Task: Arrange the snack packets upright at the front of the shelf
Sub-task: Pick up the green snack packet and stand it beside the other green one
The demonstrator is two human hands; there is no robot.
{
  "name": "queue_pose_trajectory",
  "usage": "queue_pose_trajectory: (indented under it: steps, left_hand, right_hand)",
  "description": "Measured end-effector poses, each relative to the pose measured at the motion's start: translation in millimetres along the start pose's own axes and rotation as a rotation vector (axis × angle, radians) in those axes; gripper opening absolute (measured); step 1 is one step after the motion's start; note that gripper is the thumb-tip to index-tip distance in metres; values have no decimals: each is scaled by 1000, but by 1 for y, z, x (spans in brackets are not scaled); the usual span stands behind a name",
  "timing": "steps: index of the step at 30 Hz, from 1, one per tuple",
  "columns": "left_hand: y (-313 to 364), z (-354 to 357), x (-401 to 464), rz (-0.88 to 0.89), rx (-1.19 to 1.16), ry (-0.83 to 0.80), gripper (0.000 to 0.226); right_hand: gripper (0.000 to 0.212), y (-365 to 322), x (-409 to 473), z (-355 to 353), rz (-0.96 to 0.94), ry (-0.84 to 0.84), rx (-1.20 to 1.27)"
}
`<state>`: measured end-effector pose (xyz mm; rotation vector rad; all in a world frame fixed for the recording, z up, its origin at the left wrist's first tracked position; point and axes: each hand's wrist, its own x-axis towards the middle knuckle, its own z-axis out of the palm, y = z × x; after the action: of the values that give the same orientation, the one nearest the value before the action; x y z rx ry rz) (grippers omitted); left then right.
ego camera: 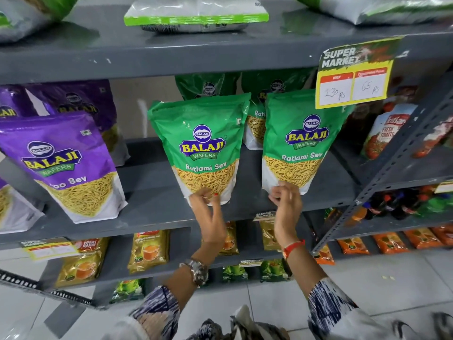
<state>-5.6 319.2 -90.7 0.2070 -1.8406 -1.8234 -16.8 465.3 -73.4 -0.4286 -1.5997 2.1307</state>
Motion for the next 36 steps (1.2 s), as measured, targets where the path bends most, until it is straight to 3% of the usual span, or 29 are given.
queue_pose_trajectory:
  steps: [5, 9, 12, 15, 17, 19, 23, 26, 30, 36]
  left_hand:
    - [13, 45, -22, 118, -29, -207, 10]
    - [23, 78, -18, -15, -44, -343, 32]
    - [26, 100, -5, -231, -91, -475, 61]
    - [27, 116, 14, -359, -144, -508, 70]
    - [25, 122, 21, -376, -125, -549, 67]
    - [22, 125, 24, -403, -93, -591, 71]
    - [21, 126, 21, -400, -87, -626, 74]
    - [22, 121, 19, -375, -99, -632, 63]
    - [17, 115, 23, -434, -53, -598, 78]
    - [19, 106, 32, -461, -36, -578, 74]
  right_hand:
    - [15, -19, 38, -41, -59, 183, -2]
    - [6, -25, 74, -59, -68, 189, -45]
    - [31, -29, 98, -63, 4, 122, -100]
    - [53, -32, 113, -63, 124, -19, -132]
    - [54, -30, 117, -62, 172, -115, -151]
    - [39, -27, 117, -62, 178, -207, -158]
    - [21, -25, 113, -59, 138, -247, -138]
    - [23, -24, 113, -55, 142, -258, -139]
    - [29, -22, 112, -47, 160, -274, -136]
    - [33, -21, 107, -33, 176, -281, -132]
